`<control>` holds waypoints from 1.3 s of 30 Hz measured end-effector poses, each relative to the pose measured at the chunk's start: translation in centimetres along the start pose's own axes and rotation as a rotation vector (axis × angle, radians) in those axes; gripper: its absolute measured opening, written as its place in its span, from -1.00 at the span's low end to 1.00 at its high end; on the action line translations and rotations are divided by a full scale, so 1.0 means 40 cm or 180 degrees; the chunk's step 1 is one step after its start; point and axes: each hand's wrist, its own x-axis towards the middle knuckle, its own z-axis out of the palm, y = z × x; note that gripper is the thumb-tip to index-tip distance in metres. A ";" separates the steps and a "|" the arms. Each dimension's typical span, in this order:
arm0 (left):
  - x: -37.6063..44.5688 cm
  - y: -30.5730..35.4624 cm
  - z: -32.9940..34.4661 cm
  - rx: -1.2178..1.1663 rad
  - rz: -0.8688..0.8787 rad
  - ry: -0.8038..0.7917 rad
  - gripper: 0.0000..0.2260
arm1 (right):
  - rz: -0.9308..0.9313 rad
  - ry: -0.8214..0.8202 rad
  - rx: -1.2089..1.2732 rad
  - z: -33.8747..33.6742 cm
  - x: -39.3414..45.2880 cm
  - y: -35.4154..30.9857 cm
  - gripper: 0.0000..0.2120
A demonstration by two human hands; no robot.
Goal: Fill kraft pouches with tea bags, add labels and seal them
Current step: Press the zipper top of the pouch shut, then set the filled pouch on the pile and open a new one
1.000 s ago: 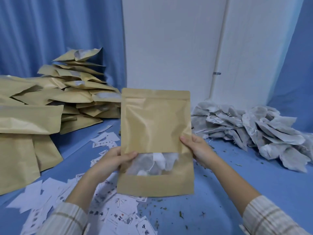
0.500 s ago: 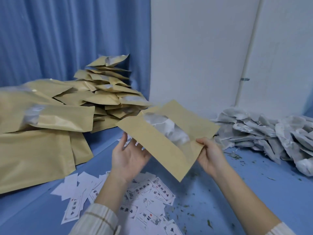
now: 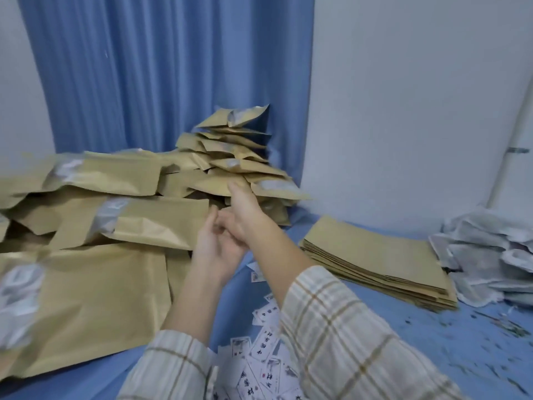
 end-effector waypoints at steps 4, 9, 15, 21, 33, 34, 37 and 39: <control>0.046 -0.139 -0.021 0.0588 -0.0375 0.0229 -0.81 | -0.0222 0.0485 -0.1029 -0.156 -0.027 0.031 -0.83; 0.084 -0.335 -0.013 0.0919 -0.1086 0.0177 -0.75 | -0.0873 0.0990 -0.3490 -0.405 -0.096 0.056 -0.75; 0.122 -0.514 0.004 0.1002 -0.1489 0.0369 -0.80 | -0.1040 0.1398 -0.5095 -0.660 -0.130 0.044 -0.70; 0.148 -0.595 0.014 0.0850 -0.1592 0.0660 -0.69 | -0.0265 0.1799 -0.6195 -0.856 -0.141 0.029 -0.32; 0.111 -0.653 0.058 0.0905 -0.1642 0.0233 -0.75 | -0.3039 0.2282 -0.6153 -0.851 -0.244 0.102 -0.71; 0.108 -0.650 0.068 0.0838 -0.1547 0.0228 -0.64 | -0.3179 0.2317 -0.5996 -0.834 -0.254 0.102 -0.74; 0.094 -0.637 0.101 0.0776 -0.1190 0.0514 -0.57 | -0.3471 0.2400 -0.5673 -0.768 -0.282 0.099 -0.85; 0.078 -0.618 0.125 0.0969 -0.0977 0.0572 -0.63 | -0.3593 0.2199 -0.5447 -0.726 -0.304 0.092 -0.85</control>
